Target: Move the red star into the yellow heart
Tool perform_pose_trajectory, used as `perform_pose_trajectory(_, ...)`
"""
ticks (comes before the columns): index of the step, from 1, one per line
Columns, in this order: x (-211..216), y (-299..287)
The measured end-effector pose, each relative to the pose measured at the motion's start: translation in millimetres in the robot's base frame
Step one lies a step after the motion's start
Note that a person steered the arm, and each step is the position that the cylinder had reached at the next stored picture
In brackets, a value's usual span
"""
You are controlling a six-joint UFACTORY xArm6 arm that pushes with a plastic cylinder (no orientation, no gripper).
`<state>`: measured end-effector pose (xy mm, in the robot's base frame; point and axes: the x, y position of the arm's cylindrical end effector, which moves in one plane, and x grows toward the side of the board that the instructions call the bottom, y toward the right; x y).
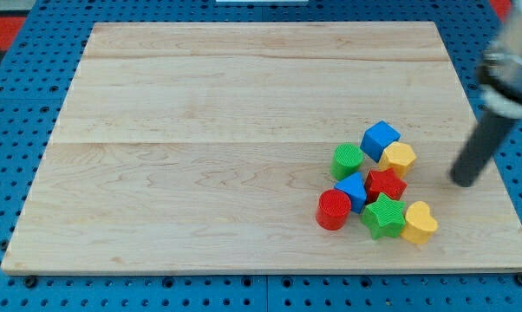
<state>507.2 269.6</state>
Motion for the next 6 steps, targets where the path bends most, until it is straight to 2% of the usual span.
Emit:
perform_pose_trajectory(1, 80.9, 36.8)
perform_pose_trajectory(2, 110.8, -23.1)
perform_pose_trajectory(3, 71.5, -102.7)
perform_pose_trajectory(4, 15.1, -176.4)
perform_pose_trajectory(5, 3.9, -143.9)
perform_pose_trajectory(6, 28.9, -112.7)
